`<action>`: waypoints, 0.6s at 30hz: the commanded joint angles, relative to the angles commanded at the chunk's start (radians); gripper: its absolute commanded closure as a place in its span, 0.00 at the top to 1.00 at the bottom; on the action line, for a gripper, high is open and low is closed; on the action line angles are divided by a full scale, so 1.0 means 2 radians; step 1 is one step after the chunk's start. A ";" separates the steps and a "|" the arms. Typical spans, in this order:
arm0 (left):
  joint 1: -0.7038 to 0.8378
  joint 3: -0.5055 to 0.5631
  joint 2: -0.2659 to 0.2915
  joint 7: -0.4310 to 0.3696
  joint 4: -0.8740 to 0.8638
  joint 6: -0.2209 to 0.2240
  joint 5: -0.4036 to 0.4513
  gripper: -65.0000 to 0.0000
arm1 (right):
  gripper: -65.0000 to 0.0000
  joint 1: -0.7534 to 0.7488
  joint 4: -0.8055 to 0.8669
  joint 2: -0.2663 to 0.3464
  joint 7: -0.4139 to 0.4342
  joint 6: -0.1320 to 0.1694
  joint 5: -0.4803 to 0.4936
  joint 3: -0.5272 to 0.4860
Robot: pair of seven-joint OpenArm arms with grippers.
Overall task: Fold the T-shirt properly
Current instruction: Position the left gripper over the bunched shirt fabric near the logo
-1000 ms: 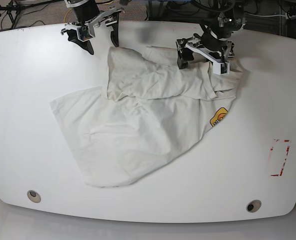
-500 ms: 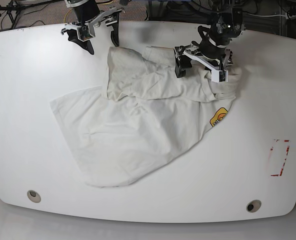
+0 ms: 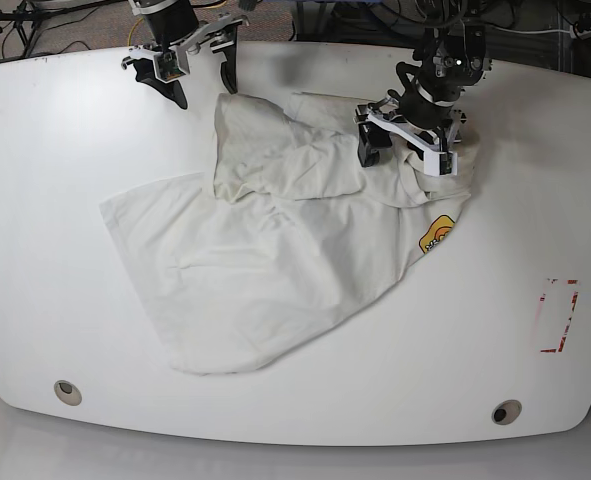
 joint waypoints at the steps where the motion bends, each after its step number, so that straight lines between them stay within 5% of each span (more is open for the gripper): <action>1: -0.003 -0.002 0.000 0.000 -0.005 0.000 0.000 0.30 | 0.69 0.000 0.000 0.000 0.000 0.000 0.000 0.000; 6: -0.005 -0.004 0.000 0.000 -0.027 0.000 -0.001 0.01 | 0.69 0.001 0.000 0.000 0.000 -0.001 0.000 0.000; 18: 0.015 -0.012 -0.002 0.000 0.013 -0.011 -0.002 0.00 | 0.68 0.015 0.000 0.000 -0.001 -0.005 0.000 0.005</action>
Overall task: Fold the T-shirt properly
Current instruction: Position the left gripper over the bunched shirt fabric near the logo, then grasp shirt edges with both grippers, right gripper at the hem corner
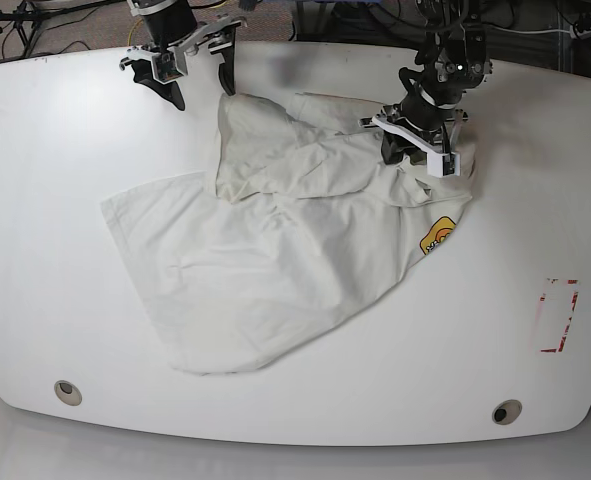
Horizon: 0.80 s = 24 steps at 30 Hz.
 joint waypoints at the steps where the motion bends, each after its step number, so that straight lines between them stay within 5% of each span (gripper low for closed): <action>1: 0.003 0.000 -0.001 0.000 0.006 -0.007 0.000 0.00 | 0.68 0.005 0.000 0.000 0.000 0.000 0.000 0.001; 7: 0.028 -0.001 -0.002 0.000 0.024 -0.035 0.000 0.00 | 0.69 0.048 0.000 -0.002 -0.023 0.000 0.001 0.028; 15: 0.056 -0.002 -0.031 0.000 0.029 -0.066 -0.001 0.00 | 0.70 0.148 0.000 -0.002 -0.122 0.003 0.001 0.065; 24: 0.075 -0.044 -0.032 0.000 0.031 -0.106 -0.025 0.00 | 0.70 0.266 -0.025 0.004 -0.238 0.005 0.001 0.114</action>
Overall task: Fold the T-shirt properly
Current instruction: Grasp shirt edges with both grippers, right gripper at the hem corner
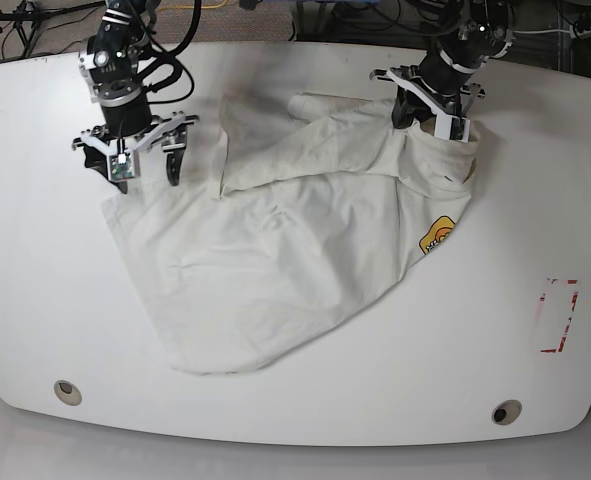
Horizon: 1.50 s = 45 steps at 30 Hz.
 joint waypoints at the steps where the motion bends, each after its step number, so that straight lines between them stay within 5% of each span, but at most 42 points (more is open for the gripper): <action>1: 0.000 -0.005 -0.002 0.000 0.000 -0.004 -0.004 0.00 | 0.70 0.011 -0.005 0.001 -0.012 0.000 0.000 0.004; 8: 0.000 -0.034 -0.032 0.000 -0.001 -0.011 -0.039 0.00 | 0.70 0.086 -0.077 0.021 -0.054 0.000 -0.001 0.028; 23: 0.000 -0.061 -0.094 0.000 -0.002 -0.010 -0.114 0.00 | 0.70 0.157 -0.224 0.064 -0.053 0.000 -0.001 0.041; 45: -0.003 -0.061 -0.095 0.000 -0.003 -0.010 -0.115 0.00 | 0.69 0.136 -0.273 0.038 -0.051 0.000 -0.001 0.045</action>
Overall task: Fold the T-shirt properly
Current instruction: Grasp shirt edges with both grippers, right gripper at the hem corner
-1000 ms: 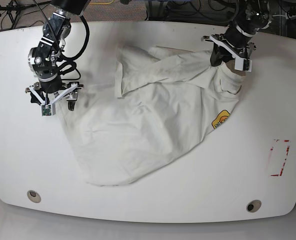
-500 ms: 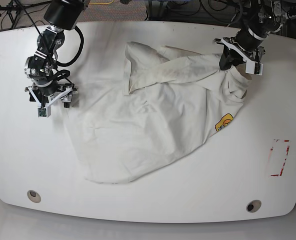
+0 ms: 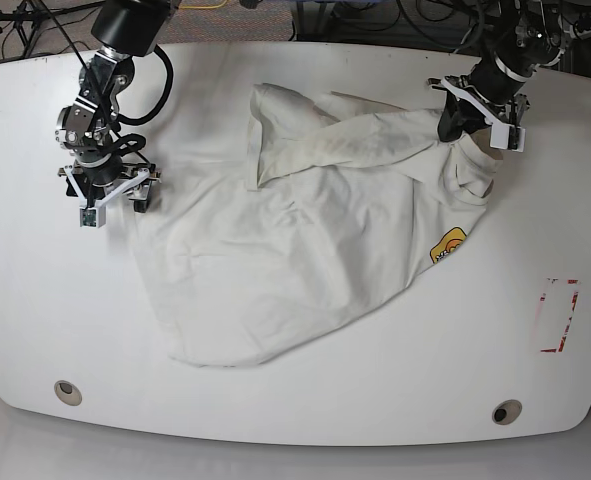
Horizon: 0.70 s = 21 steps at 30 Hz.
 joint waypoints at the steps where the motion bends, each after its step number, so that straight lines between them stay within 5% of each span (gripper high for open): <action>1: 0.000 0.000 0.000 0.000 0.000 0.000 0.000 0.00 | 0.69 -0.004 0.000 -0.002 0.000 0.000 0.000 -0.001; 5: 0.000 0.000 0.000 0.000 0.000 0.000 0.000 0.00 | 0.64 -0.012 -0.001 -0.002 0.000 0.000 0.000 -0.002; 7: 0.000 0.000 0.000 0.000 0.000 0.000 0.000 0.00 | 0.54 -0.012 -0.002 -0.002 0.000 0.000 0.001 -0.002; 11: -0.001 0.000 0.000 0.000 0.000 0.000 0.000 0.00 | 0.12 -0.013 -0.002 -0.002 0.000 0.000 0.001 -0.001; 13: -0.001 0.000 0.000 0.000 0.000 0.000 0.000 0.00 | 0.00 -0.013 -0.001 -0.002 0.000 0.000 0.001 -0.001; 21: -0.002 0.000 -0.005 0.000 0.005 -0.001 -0.001 0.00 | 0.00 -0.035 0.041 -0.002 0.000 0.000 0.001 0.003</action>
